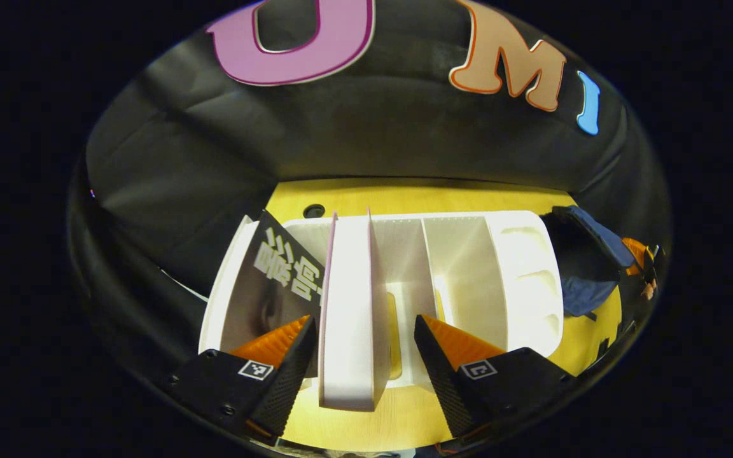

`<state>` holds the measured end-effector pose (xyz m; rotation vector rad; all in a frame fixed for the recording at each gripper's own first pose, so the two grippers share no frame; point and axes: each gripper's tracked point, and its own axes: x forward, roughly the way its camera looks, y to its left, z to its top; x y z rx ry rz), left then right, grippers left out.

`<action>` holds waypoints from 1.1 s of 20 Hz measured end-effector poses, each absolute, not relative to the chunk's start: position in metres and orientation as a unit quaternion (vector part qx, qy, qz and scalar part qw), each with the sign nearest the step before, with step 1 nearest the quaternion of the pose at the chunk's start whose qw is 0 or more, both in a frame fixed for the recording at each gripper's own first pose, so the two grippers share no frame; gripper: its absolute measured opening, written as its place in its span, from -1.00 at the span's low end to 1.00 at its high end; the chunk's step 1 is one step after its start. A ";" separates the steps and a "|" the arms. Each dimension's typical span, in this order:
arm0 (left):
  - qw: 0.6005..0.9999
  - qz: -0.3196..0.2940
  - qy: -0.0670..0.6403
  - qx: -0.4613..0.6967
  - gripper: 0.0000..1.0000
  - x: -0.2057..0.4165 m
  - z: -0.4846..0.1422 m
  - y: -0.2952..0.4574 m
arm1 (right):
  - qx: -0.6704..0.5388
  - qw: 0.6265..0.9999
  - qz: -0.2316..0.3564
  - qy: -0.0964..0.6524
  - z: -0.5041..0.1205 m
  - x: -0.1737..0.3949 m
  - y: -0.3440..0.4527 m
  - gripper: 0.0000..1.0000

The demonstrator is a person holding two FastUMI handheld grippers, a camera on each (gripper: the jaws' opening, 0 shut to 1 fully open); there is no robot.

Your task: Open the schoolbag, grab two books from the bookshelf and put them into the schoolbag.

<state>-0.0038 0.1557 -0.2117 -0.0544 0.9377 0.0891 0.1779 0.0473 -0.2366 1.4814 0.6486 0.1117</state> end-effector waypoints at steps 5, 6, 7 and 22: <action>0.870 0.032 0.490 -0.034 0.34 0.002 -0.231 0.149 | 0.667 0.685 0.050 0.290 -0.236 0.177 0.045 -0.92; 0.864 0.030 0.501 -0.041 0.20 0.001 -0.237 0.146 | 0.668 0.684 0.050 0.290 -0.236 0.176 0.045 -0.92; 0.856 0.024 0.514 -0.050 0.06 -0.001 -0.242 0.142 | 0.669 0.682 0.051 0.291 -0.236 0.176 0.045 -0.92; 0.833 0.059 0.524 -0.170 -0.20 -0.032 -0.211 0.139 | 0.669 0.677 0.063 0.300 -0.238 0.177 0.040 -0.92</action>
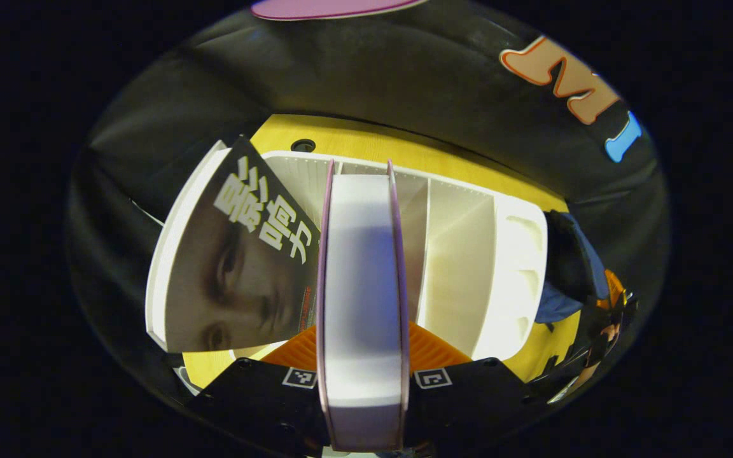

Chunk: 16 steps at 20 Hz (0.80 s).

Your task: Open the schoolbag, grab two books from the bookshelf and put them into the schoolbag.

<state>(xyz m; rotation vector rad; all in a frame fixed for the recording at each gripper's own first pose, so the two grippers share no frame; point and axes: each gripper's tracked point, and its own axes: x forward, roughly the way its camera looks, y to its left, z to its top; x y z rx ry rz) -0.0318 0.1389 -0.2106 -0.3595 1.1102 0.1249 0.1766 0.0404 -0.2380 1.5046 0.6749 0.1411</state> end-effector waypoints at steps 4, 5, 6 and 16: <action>0.857 0.081 0.483 -0.158 -0.20 -0.048 -0.163 0.154 | 0.674 0.671 0.069 0.302 -0.237 0.177 0.038 -0.92; 0.862 0.087 0.474 -0.158 -0.22 -0.051 -0.149 0.157 | 0.675 0.670 0.070 0.302 -0.238 0.178 0.038 -0.92; 0.867 0.092 0.464 -0.159 -0.22 -0.054 -0.138 0.159 | 0.676 0.668 0.072 0.302 -0.236 0.178 0.037 -0.92; 0.895 0.087 0.375 -0.224 -0.22 -0.060 -0.056 0.128 | 0.685 0.654 0.084 0.311 -0.239 0.176 0.030 -0.92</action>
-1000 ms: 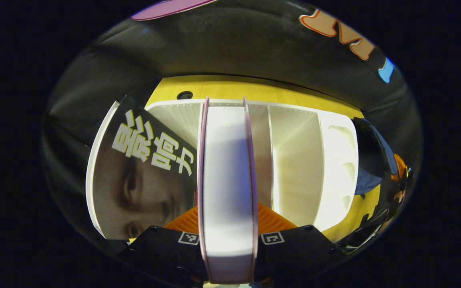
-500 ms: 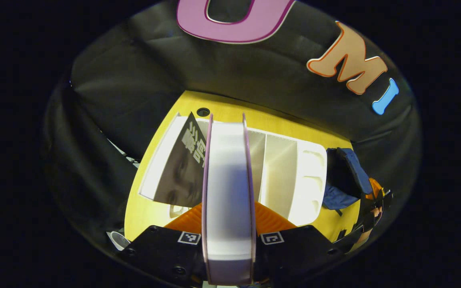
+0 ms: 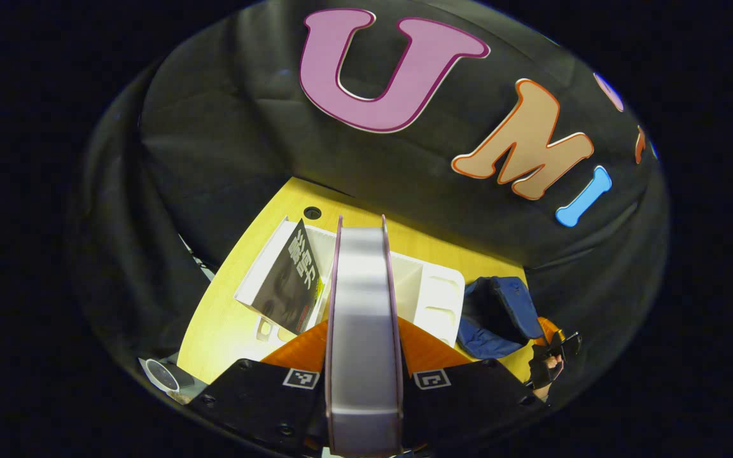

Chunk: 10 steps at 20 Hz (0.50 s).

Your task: Open the schoolbag, grab two books from the bookshelf and put them into the schoolbag.

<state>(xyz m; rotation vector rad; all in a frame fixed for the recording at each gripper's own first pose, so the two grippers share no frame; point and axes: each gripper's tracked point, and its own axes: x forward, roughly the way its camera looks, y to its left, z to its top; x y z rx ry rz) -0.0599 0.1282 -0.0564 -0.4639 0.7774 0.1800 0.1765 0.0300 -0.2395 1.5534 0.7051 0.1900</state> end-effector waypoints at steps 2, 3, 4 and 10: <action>0.900 0.085 0.362 -0.227 -0.22 -0.061 -0.043 0.122 | 0.687 0.651 0.085 0.311 -0.239 0.176 0.029 -0.92; 0.903 0.082 0.354 -0.229 -0.22 -0.060 -0.035 0.118 | 0.688 0.650 0.086 0.311 -0.240 0.177 0.028 -0.92; 0.906 0.077 0.347 -0.232 -0.23 -0.060 -0.027 0.113 | 0.689 0.649 0.087 0.311 -0.239 0.176 0.027 -0.92; 0.914 0.044 0.304 -0.266 -0.23 -0.045 0.001 0.071 | 0.694 0.644 0.089 0.310 -0.238 0.176 0.025 -0.92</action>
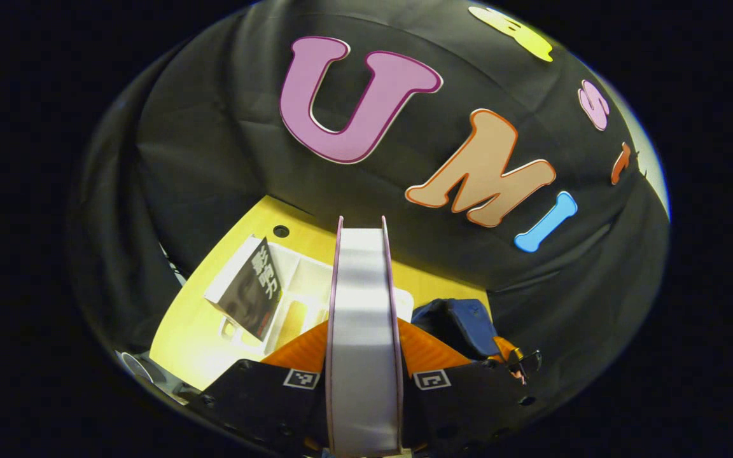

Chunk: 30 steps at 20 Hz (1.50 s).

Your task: Open the schoolbag, grab two books from the bookshelf and put them into the schoolbag.

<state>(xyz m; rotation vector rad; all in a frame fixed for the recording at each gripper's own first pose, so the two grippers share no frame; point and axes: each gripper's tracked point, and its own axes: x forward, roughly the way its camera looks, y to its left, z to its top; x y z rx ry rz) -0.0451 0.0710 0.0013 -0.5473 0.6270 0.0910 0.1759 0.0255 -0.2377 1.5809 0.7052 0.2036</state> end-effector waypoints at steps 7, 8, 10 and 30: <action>0.894 -0.028 0.303 -0.329 -0.22 0.000 -0.031 -0.024 | 0.703 0.635 0.094 0.308 -0.237 0.178 0.024 -1.00; 0.892 -0.040 0.303 -0.332 -0.22 0.009 -0.041 -0.039 | 0.705 0.632 0.094 0.306 -0.237 0.177 0.024 -0.92; 0.881 -0.054 0.311 -0.351 -0.23 0.026 -0.064 -0.070 | 0.716 0.621 0.094 0.304 -0.235 0.177 0.024 -0.92; 0.824 -0.126 0.243 -0.495 -0.23 0.142 -0.229 -0.273 | 0.756 0.597 0.100 0.250 -0.230 0.183 0.019 -0.87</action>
